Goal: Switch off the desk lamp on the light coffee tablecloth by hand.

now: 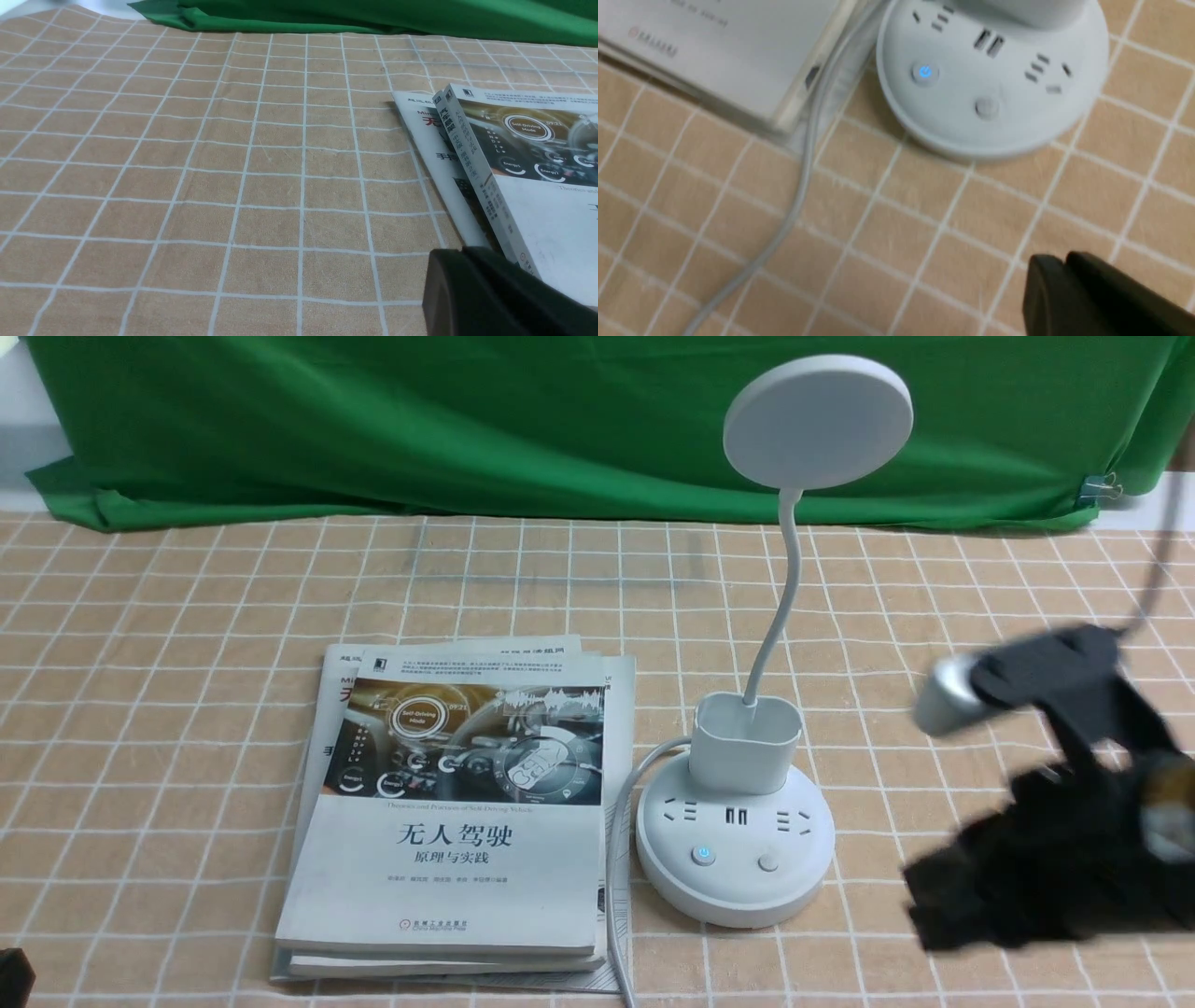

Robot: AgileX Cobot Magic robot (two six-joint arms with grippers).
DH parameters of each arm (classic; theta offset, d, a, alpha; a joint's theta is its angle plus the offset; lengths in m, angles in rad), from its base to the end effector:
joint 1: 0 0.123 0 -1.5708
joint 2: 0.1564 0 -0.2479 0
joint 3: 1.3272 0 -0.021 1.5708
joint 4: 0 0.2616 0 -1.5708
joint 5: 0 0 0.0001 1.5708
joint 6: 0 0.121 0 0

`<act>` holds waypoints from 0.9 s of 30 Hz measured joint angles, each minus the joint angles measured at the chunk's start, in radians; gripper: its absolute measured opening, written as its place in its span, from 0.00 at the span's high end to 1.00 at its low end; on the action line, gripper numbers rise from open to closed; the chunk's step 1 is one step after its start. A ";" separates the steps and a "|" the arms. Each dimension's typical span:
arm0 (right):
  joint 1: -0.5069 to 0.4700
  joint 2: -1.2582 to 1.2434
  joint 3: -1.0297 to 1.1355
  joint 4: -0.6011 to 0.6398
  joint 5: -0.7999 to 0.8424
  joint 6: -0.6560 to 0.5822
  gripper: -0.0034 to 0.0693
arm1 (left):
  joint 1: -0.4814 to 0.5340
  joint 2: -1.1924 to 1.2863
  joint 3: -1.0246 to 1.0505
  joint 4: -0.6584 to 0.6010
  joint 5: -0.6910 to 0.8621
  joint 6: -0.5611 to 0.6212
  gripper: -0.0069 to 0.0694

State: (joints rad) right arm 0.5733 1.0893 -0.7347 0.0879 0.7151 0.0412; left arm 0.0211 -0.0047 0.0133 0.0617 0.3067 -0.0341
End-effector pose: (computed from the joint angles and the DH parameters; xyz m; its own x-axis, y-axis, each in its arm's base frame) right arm 0.2027 0.1392 0.2086 -0.7550 -0.3598 -0.5482 -0.4901 0.8650 0.1073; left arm 0.1319 0.0050 0.1745 -0.2264 0.0199 -0.9738 -0.0336 0.9990 0.0283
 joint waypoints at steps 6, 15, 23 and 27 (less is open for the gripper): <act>0.000 -0.193 0.074 0.000 0.005 0.016 0.88 | 0.000 0.000 0.000 0.000 0.000 0.000 0.90; 0.000 -0.355 0.081 -0.020 0.001 0.016 0.91 | 0.000 0.000 0.000 0.000 0.000 0.000 0.90; -0.205 -0.591 0.351 -0.088 -0.244 -0.058 0.92 | 0.000 0.000 0.000 0.004 0.000 0.000 0.90; -0.331 -0.773 0.525 -0.088 -0.307 -0.072 0.92 | -0.001 0.000 0.000 0.008 0.000 0.000 0.90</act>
State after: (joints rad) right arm 0.2425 0.3159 -0.2099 0.0000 0.4081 -0.0312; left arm 0.0202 -0.0047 0.0133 0.0696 0.3067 -0.0341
